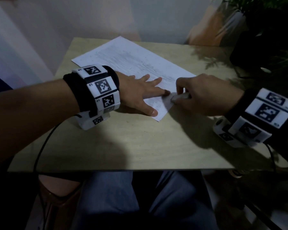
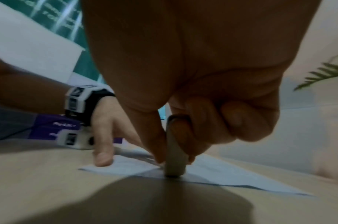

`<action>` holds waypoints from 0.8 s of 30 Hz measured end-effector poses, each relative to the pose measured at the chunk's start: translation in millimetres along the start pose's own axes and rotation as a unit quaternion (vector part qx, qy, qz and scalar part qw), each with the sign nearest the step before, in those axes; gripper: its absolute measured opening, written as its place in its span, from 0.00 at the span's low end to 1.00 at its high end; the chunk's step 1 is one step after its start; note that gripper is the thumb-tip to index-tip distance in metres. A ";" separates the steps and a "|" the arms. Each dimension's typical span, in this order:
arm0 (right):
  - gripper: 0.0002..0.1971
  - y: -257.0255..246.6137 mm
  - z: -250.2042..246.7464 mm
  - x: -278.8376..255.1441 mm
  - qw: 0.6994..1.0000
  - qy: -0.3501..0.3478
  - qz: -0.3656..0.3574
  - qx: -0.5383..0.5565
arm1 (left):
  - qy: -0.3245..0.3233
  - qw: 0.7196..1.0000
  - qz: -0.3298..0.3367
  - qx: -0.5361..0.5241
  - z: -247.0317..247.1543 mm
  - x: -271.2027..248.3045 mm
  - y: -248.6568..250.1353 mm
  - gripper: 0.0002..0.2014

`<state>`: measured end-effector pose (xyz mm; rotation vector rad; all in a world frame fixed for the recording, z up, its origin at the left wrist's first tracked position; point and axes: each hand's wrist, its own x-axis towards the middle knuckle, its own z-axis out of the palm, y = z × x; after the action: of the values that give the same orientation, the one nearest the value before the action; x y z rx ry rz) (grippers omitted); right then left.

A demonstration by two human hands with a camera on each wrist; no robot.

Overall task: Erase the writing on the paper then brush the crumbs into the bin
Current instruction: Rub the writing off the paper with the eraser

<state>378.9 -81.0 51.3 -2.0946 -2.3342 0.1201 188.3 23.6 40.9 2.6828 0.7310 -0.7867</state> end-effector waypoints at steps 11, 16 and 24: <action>0.10 11.1 -7.3 3.0 0.998 -0.013 0.001 0.067 | 0.045 0.999 0.012 0.009 2.2 0.8 -3.3 0.40; 0.17 7.7 -10.1 -1.0 0.994 -0.018 -0.002 0.111 | 0.079 0.996 0.036 0.006 1.6 3.9 -9.0 0.40; 0.20 1.7 -6.3 -2.7 0.999 0.022 0.003 0.029 | 0.030 0.999 0.016 -0.013 0.5 4.5 -9.1 0.43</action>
<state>381.2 -83.1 57.6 -2.0558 -2.2716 0.1380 186.5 32.8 37.0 2.6978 0.7041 -0.6877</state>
